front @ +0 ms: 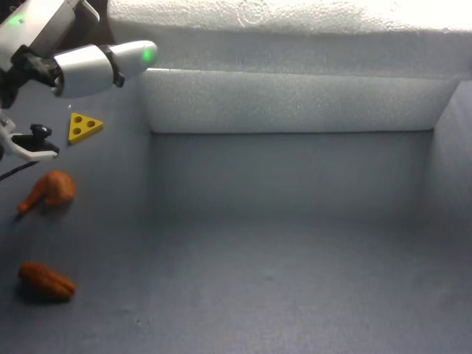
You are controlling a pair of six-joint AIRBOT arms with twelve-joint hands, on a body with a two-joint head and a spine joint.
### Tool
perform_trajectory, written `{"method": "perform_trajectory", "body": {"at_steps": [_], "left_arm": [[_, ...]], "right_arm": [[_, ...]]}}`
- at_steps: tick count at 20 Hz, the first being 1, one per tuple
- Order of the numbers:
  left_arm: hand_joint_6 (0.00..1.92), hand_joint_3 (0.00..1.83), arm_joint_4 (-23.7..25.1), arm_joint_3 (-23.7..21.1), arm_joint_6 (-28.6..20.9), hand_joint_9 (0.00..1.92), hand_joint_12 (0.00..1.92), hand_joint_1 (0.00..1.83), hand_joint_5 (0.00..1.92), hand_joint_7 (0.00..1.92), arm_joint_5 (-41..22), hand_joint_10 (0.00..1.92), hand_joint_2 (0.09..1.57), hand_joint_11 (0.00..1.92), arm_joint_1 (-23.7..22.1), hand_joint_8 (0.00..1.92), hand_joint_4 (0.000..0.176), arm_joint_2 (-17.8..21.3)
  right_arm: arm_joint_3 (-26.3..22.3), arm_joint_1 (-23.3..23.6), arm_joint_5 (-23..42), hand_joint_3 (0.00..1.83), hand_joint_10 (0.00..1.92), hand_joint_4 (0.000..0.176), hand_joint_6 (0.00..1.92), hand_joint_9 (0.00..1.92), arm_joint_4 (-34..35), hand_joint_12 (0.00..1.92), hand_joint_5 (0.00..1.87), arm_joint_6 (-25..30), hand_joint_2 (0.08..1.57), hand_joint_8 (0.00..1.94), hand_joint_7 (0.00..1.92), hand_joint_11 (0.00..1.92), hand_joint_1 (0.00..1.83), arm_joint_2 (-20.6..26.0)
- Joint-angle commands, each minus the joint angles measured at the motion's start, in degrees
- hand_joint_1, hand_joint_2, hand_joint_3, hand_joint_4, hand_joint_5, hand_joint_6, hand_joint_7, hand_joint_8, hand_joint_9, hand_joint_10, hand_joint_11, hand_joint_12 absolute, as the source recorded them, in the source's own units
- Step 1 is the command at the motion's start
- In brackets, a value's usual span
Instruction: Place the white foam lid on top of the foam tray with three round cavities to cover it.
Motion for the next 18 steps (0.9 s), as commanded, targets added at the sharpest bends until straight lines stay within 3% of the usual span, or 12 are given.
{"method": "perform_trajectory", "body": {"at_steps": [1,4,5,7,9,10,11,12,13,15,17,18], "left_arm": [[0.01,0.0,6.68,-0.2,-0.79,0.0,1.22,0.6,0.33,0.07,-4.97,0.0,1.1,0.0,-1.16,0.0,0.0,-1.19],[0.0,0.0,6.18,1.41,-1.1,0.0,1.12,0.57,0.31,0.05,-3.18,0.0,1.11,0.0,-1.83,0.0,0.0,-2.36],[0.0,0.0,6.05,1.82,-1.1,0.01,1.12,0.57,0.3,0.07,-2.66,0.0,1.11,0.0,-1.91,0.01,0.0,-2.63],[0.0,0.0,5.83,2.64,-1.43,0.02,1.04,0.54,0.28,0.09,-1.66,0.0,1.12,0.0,-2.16,0.01,0.0,-3.18],[0.0,0.0,5.69,3.66,-1.52,0.01,0.84,0.52,0.26,0.09,-0.17,0.0,1.14,0.0,-2.52,0.0,0.0,-3.93],[0.0,0.0,5.68,4.38,-1.95,0.01,0.76,0.5,0.24,0.08,0.51,0.0,1.14,0.0,-2.69,0.0,0.0,-4.44],[0.0,0.0,5.57,4.79,-1.96,0.02,0.75,0.5,0.23,0.08,1.02,0.01,1.15,0.0,-2.93,0.0,0.0,-4.75],[0.0,0.0,5.54,5.28,-1.96,0.02,0.72,0.48,0.22,0.08,1.6,0.0,1.15,0.0,-3.3,0.0,0.0,-5.12],[0.0,0.0,5.54,5.65,-1.99,0.03,0.71,0.48,0.23,0.08,2.14,0.01,1.14,0.0,-3.68,0.0,0.0,-5.42],[0.0,0.0,5.42,6.44,-1.99,0.02,0.61,0.49,0.2,0.06,3.09,0.0,1.12,0.0,-4.08,0.0,0.0,-5.82],[0.0,0.0,5.2,7.22,-2.0,0.0,0.54,0.45,0.17,0.03,3.99,0.0,1.12,0.0,-4.28,0.0,0.0,-6.29],[0.0,0.0,5.04,7.24,-2.04,0.0,0.51,0.44,0.15,0.02,3.99,0.0,1.12,0.0,-4.18,0.0,0.0,-6.32]], "right_arm": [[-0.19,1.69,6.25,0.0,0.94,0.0,0.76,0.0,-6.96,1.91,0.32,0.29,1.21,0.38,0.33,0.0,0.56,-0.45],[1.72,3.97,2.9,0.0,0.72,0.0,0.79,0.0,-7.24,1.92,0.3,-0.31,1.2,0.46,0.21,0.0,0.55,-1.65],[2.22,4.3,2.22,0.0,0.51,0.0,0.69,0.0,-7.24,1.92,0.08,-0.31,1.19,0.4,0.08,0.0,0.57,-1.96],[2.84,4.75,1.23,0.0,0.22,0.0,0.23,0.0,-7.22,1.78,0.0,-0.34,1.18,0.21,0.02,0.0,0.56,-2.34],[3.53,4.98,0.29,0.0,0.71,0.0,0.5,0.0,-7.06,1.86,0.25,-0.35,1.2,0.31,0.29,0.0,0.53,-2.68],[3.93,5.12,-0.16,0.0,0.59,0.0,0.5,0.0,-6.93,1.86,0.17,-0.38,1.21,0.27,0.19,0.0,0.54,-2.9],[4.2,5.22,-0.46,0.0,0.69,0.0,0.56,0.0,-6.86,1.86,0.19,-0.4,1.21,0.29,0.22,0.0,0.54,-2.99],[4.47,5.38,-0.76,0.0,0.71,0.0,0.58,0.0,-6.78,1.83,0.04,-0.44,1.2,0.31,0.19,0.0,0.54,-3.05],[4.68,5.61,-1.07,0.0,0.52,0.0,0.23,0.0,-6.71,1.79,0.01,-0.45,1.2,0.26,0.08,0.0,0.56,-3.12],[5.02,5.83,-1.72,0.0,0.41,0.0,0.25,0.0,-6.59,1.66,0.06,-0.73,1.2,0.18,0.1,0.0,0.55,-3.4],[5.51,5.91,-2.15,0.0,0.52,0.0,0.15,0.0,-6.31,1.66,0.0,-0.75,1.2,0.13,0.13,0.0,0.55,-3.75],[5.7,6.1,-2.48,0.0,0.37,0.0,0.1,0.0,-6.29,1.61,0.0,-0.77,1.2,0.09,0.09,0.0,0.58,-3.84]]}}
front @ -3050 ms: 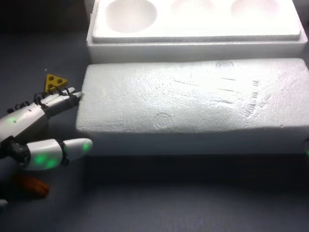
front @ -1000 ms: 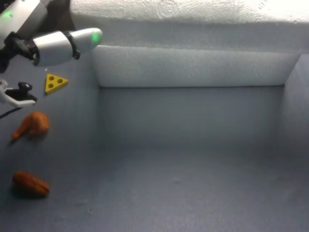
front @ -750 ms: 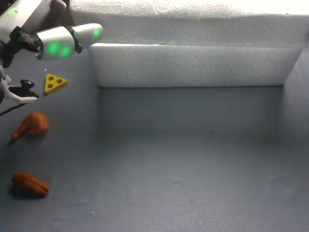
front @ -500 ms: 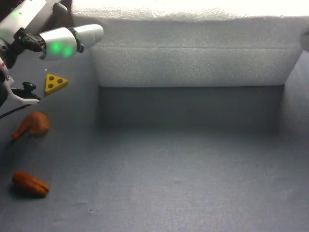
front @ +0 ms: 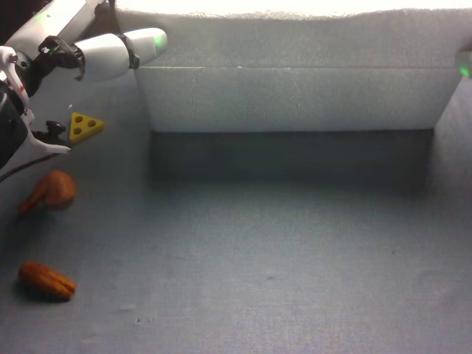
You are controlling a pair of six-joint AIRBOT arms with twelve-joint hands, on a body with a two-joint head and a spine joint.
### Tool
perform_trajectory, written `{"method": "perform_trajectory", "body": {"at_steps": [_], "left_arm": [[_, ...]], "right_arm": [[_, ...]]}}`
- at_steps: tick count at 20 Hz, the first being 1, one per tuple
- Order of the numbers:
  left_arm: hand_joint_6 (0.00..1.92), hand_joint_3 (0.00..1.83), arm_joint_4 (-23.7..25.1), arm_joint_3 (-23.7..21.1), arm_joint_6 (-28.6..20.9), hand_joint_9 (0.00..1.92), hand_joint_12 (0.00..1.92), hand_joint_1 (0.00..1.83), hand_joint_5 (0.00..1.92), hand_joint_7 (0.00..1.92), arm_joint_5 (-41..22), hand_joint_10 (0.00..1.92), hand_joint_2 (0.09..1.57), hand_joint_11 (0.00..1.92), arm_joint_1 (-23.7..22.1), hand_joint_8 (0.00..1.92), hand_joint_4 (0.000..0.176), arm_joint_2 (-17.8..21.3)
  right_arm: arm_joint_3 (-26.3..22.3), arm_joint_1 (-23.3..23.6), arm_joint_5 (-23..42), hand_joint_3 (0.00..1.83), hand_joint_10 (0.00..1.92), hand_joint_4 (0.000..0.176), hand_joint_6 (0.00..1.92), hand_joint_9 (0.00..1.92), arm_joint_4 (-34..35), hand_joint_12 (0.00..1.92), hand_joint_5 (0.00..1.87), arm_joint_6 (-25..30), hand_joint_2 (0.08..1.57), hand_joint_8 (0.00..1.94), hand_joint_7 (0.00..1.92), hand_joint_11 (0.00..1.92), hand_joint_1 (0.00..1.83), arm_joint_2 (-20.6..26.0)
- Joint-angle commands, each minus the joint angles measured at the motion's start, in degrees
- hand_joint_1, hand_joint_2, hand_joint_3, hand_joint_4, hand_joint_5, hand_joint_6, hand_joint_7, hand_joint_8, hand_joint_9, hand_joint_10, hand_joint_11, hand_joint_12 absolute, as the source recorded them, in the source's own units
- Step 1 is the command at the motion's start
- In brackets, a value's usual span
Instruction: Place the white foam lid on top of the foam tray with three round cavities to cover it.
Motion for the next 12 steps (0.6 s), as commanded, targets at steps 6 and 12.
{"method": "perform_trajectory", "body": {"at_steps": [6,12], "left_arm": [[0.0,0.0,4.66,-0.56,-0.65,0.0,0.46,0.43,0.15,0.01,-5.84,0.0,1.09,0.0,0.55,0.0,0.0,-1.08],[0.0,0.0,5.0,-0.14,-0.69,0.0,0.45,0.42,0.08,0.0,-4.95,0.0,1.09,0.0,0.62,0.0,0.0,-1.67]], "right_arm": [[-0.21,1.39,6.37,0.0,0.45,0.0,0.07,0.0,-4.32,1.55,0.02,0.3,1.2,0.05,0.12,0.0,0.56,-0.29],[0.33,1.38,5.76,0.01,0.37,0.0,0.0,0.0,-3.0,1.51,0.0,-0.3,1.24,0.02,0.13,0.0,0.5,-0.33]]}}
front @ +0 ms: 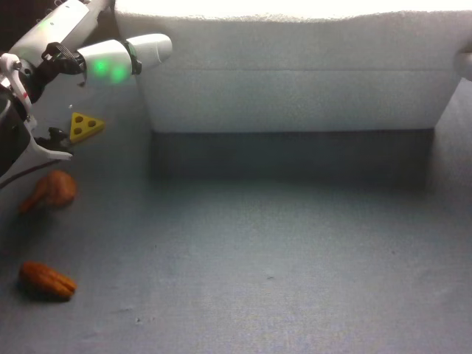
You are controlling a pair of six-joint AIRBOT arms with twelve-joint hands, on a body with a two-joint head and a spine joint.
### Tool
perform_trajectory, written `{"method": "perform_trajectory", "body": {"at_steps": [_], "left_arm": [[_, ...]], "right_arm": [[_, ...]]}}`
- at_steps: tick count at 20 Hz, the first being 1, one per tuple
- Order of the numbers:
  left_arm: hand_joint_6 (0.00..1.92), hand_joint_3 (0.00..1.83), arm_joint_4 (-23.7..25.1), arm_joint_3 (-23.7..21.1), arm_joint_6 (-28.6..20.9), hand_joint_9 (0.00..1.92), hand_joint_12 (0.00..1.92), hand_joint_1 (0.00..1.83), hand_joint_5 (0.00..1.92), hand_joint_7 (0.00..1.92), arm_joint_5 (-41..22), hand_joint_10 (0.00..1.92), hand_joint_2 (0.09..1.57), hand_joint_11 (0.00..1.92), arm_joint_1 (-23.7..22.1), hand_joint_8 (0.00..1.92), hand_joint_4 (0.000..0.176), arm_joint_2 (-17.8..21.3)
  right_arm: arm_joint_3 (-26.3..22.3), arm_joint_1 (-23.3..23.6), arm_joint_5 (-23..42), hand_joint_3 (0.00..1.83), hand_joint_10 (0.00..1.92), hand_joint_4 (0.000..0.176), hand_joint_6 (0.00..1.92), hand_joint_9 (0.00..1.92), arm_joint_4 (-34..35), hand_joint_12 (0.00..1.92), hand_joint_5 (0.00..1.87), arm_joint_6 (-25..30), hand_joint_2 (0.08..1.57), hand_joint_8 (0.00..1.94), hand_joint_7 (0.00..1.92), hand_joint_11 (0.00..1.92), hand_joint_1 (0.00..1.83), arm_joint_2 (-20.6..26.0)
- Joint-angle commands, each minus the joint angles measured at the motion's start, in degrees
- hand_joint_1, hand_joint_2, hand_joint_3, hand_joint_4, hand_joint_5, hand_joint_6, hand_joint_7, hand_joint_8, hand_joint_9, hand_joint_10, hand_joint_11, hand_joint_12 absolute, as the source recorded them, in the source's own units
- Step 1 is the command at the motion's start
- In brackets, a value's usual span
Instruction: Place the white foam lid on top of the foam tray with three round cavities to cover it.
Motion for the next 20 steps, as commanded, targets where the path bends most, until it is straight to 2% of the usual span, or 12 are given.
{"method": "perform_trajectory", "body": {"at_steps": [1,5,7,8,10,11,12,14,16,17,19,20], "left_arm": [[0.0,0.0,4.94,-0.62,-0.27,0.0,0.42,0.4,0.05,0.0,-4.98,0.0,1.09,0.0,-0.27,0.0,0.0,-1.07],[0.0,0.01,4.48,-1.03,-0.37,0.0,0.33,0.39,0.03,0.0,-5.92,0.0,1.11,0.0,0.4,0.0,0.0,-0.71],[0.0,0.0,4.34,-1.35,-0.37,0.0,0.42,0.37,0.01,0.0,-6.75,0.0,1.11,0.0,0.68,0.0,0.0,-0.48],[0.01,0.0,4.29,-1.46,-0.37,0.0,0.43,0.38,0.02,0.0,-7.02,0.0,1.11,0.0,0.74,0.0,0.011,-0.41],[0.0,0.0,4.27,-1.87,-0.39,0.0,0.34,0.38,0.03,0.0,-7.72,0.0,1.12,0.0,0.86,0.0,0.013,-0.13],[0.0,0.0,4.27,-1.97,-0.39,0.0,0.32,0.38,0.04,0.0,-7.96,0.0,1.12,0.0,0.89,0.0,0.005,-0.05],[0.01,0.0,4.27,-1.98,-0.39,0.0,0.32,0.38,0.04,0.0,-7.99,0.0,1.13,0.0,0.89,0.0,0.007,-0.04],[0.01,0.0,4.26,-2.04,-0.39,0.0,0.28,0.36,0.07,0.0,-8.09,0.0,1.13,0.0,0.92,0.0,0.004,0.0],[0.0,0.0,4.26,-2.1,-0.39,0.0,0.41,0.38,0.1,0.0,-8.18,0.0,1.12,0.0,0.93,0.0,0.009,0.05],[0.0,0.0,4.26,-2.13,-0.39,0.0,0.42,0.4,0.1,0.0,-8.22,0.0,1.12,0.0,0.94,0.0,0.003,0.07],[0.01,0.0,4.26,-2.21,-0.39,0.0,0.35,0.4,0.09,0.0,-8.27,0.0,1.12,0.0,0.95,0.0,0.003,0.12],[0.0,0.0,4.29,-2.31,-0.37,0.0,0.27,0.4,0.08,0.0,-8.33,0.0,1.12,0.0,0.97,0.0,0.002,0.18]], "right_arm": [[-0.05,0.99,6.92,0.01,0.48,0.0,0.0,0.0,-3.42,1.53,0.01,0.1,1.25,0.04,0.19,0.0,0.49,-0.12],[0.26,0.99,6.57,0.01,0.41,0.0,0.0,0.0,-3.41,1.52,0.0,-0.06,1.27,0.01,0.13,0.0,0.44,-0.11],[0.34,1.0,6.56,0.01,0.35,0.0,0.0,0.0,-3.41,1.53,0.0,-0.13,1.29,0.0,0.08,0.0,0.43,-0.08],[0.34,1.0,6.56,0.0,0.34,0.0,0.0,0.0,-3.42,1.55,0.0,-0.23,1.29,0.0,0.06,0.0,0.44,-0.03],[0.38,1.0,6.56,0.0,0.08,0.0,0.0,0.0,-3.42,1.52,0.0,-0.45,1.29,0.0,0.0,0.0,0.44,0.01],[0.38,1.0,6.56,0.0,0.01,0.0,0.0,0.0,-3.42,1.3,0.0,-0.58,1.27,0.0,0.0,0.0,0.51,0.01],[0.38,1.0,6.56,0.0,0.0,0.0,0.0,0.0,-3.42,1.07,0.0,-0.6,1.25,0.0,0.0,0.0,0.53,0.01],[0.38,1.0,6.56,0.0,0.0,0.0,0.0,0.0,-3.42,0.92,0.0,-0.65,1.25,0.0,0.0,0.0,0.51,0.01],[0.39,1.0,6.56,0.0,0.04,0.0,0.01,0.05,-3.42,1.28,0.01,-0.68,1.28,0.01,0.02,0.0,0.46,0.01],[0.4,1.0,6.56,0.0,0.08,0.0,0.01,0.01,-3.42,1.43,0.01,-0.69,1.29,0.0,0.0,0.0,0.46,0.01],[0.41,1.01,6.56,0.0,0.12,0.0,0.0,0.0,-3.42,1.4,0.0,-0.69,1.27,0.0,0.0,0.0,0.47,0.01],[0.43,1.01,6.56,0.0,0.11,0.0,0.0,0.0,-3.42,1.31,0.0,-0.69,1.26,0.0,0.0,0.0,0.5,0.01]]}}
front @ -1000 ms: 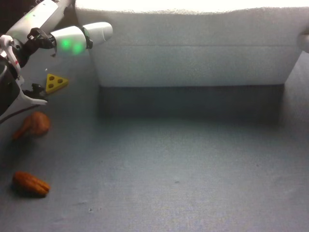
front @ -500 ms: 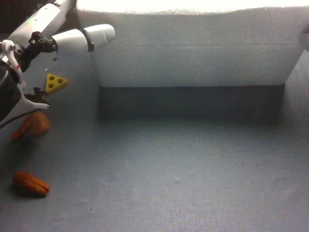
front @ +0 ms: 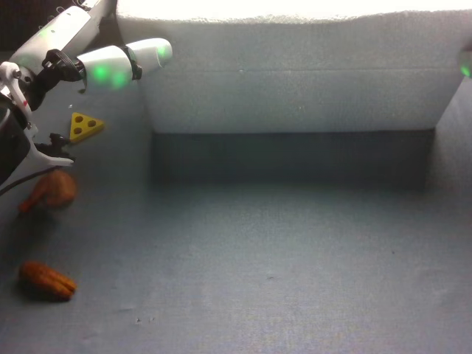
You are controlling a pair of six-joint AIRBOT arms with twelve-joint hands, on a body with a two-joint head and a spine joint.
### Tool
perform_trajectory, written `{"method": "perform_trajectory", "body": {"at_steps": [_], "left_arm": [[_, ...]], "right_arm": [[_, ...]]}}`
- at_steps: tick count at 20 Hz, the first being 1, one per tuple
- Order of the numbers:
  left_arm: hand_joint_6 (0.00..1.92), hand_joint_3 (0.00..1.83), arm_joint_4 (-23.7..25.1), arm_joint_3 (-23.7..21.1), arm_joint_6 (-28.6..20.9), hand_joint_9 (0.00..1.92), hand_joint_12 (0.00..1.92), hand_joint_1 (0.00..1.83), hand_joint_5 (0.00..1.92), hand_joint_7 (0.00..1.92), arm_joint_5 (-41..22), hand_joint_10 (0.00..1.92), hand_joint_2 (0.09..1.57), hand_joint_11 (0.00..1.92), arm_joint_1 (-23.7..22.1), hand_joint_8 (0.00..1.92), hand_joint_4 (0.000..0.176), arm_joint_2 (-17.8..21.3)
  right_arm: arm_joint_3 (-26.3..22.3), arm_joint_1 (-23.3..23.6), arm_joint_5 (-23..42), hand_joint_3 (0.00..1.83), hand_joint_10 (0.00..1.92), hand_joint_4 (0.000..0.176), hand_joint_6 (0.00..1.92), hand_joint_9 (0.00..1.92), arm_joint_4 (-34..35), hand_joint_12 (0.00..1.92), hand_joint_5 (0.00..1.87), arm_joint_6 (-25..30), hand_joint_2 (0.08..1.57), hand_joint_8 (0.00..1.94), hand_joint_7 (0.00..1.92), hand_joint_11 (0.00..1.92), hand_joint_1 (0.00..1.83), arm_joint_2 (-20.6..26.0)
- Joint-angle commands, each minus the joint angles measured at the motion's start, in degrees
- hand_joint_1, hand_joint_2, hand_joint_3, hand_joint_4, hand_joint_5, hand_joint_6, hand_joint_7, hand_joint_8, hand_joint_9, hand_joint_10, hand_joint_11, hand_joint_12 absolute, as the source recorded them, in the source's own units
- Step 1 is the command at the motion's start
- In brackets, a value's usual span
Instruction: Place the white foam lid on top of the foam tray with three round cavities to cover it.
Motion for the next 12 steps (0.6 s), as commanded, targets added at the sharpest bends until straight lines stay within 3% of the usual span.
{"method": "perform_trajectory", "body": {"at_steps": [1,3,7,9,11,12], "left_arm": [[0.0,0.0,4.49,-0.84,-0.19,0.0,0.27,0.4,0.08,0.0,-6.38,0.0,1.12,0.0,-0.24,0.0,0.002,-0.44],[0.0,0.0,4.18,-0.6,-0.19,0.0,0.44,0.37,0.08,0.0,-5.95,0.0,1.11,0.0,-0.03,0.0,0.016,-0.61],[0.0,0.0,4.03,-0.95,-0.25,0.0,0.47,0.38,0.08,0.0,-6.9,0.0,1.12,0.0,0.28,0.0,0.011,-0.35],[0.0,0.0,4.03,-0.95,-0.25,0.0,0.41,0.38,0.09,0.0,-6.91,0.0,1.11,0.0,0.28,0.0,0.009,-0.35],[0.0,0.0,4.03,-0.95,-0.25,0.0,0.41,0.39,0.09,0.0,-6.92,0.0,1.12,0.0,0.28,0.0,0.012,-0.35],[0.0,0.0,4.03,-0.95,-0.25,0.0,0.37,0.38,0.09,0.0,-6.93,0.0,1.12,0.0,0.28,0.0,0.012,-0.35]], "right_arm": [[-0.02,1.01,7.37,0.0,0.11,0.0,0.0,0.0,-3.01,1.31,0.0,0.14,1.26,0.0,0.0,0.0,0.5,0.0],[0.14,1.01,6.98,0.0,0.0,0.0,0.0,0.0,-2.99,1.39,0.0,0.13,1.25,0.0,0.0,0.0,0.48,0.0],[-0.12,2.58,6.81,0.0,0.0,0.0,0.0,0.0,-4.69,0.98,0.0,-0.02,1.29,0.0,0.0,0.0,0.48,0.02],[-0.12,2.62,6.8,0.0,0.02,0.0,0.0,0.03,-4.75,1.17,0.0,-0.04,1.28,0.0,0.0,0.0,0.52,0.01],[-0.13,2.66,6.8,0.0,0.03,0.0,0.0,0.02,-4.81,1.23,0.0,-0.04,1.28,0.0,0.01,0.0,0.53,0.01],[-0.13,2.67,6.8,0.0,0.43,0.0,0.03,0.0,-4.81,1.49,0.02,-0.04,1.26,0.02,0.1,0.0,0.49,0.01]]}}
